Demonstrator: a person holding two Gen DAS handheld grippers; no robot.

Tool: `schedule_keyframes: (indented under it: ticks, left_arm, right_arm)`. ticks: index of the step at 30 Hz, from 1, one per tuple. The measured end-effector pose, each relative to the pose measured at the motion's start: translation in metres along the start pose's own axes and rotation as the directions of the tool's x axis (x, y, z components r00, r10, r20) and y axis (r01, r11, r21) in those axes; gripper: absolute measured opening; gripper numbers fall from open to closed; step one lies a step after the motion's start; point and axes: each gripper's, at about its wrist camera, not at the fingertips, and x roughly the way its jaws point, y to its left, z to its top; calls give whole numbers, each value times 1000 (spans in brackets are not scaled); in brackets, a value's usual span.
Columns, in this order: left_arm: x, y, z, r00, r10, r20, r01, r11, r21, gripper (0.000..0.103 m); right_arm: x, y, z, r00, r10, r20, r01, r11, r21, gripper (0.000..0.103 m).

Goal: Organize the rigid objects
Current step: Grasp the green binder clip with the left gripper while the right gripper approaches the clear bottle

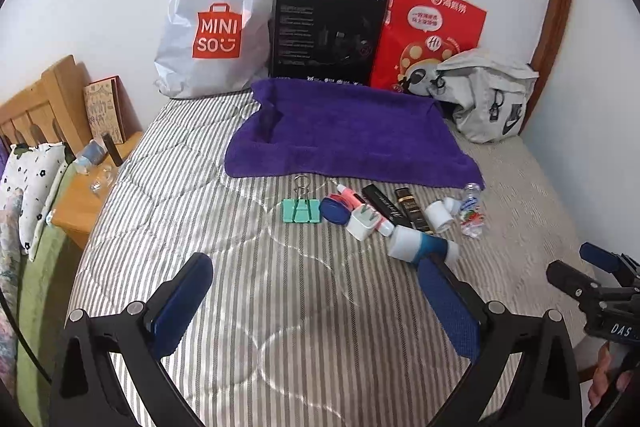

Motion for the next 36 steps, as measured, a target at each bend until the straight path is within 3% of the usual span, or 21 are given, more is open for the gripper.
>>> schedule_keyframes:
  ticks: [14,21,26,29,31,36]
  left_arm:
    - [119,9,6,982,119,-147,-112,992,55,103]
    - [154,16,8,976,93,-199,-89,996,28,97]
    - [159,8,11,981,87,-173,-83,996,28,95]
    - [159,8,14,984,86,-154,-83,996,23,84]
    - [158,6,15,987,77,-141,-73,997,32,67]
    - [156,4,16,991,59,-124,-53,997,52,39]
  right_arm:
    - [89,-50,7,995,24,-96,-16,996,83,100]
    - [117,-65,8,990,15,-141,-1,995,96,99]
    - [130,-64,11,986,4,-168,9,997,74,99]
    - [136,-65,14,984,10,-177,4,997,77,99]
    - [140,-65,16,984,19,-179,-4,996,88,99]
    - [148,-67,24,984,45,-171,-23,991,130,99]
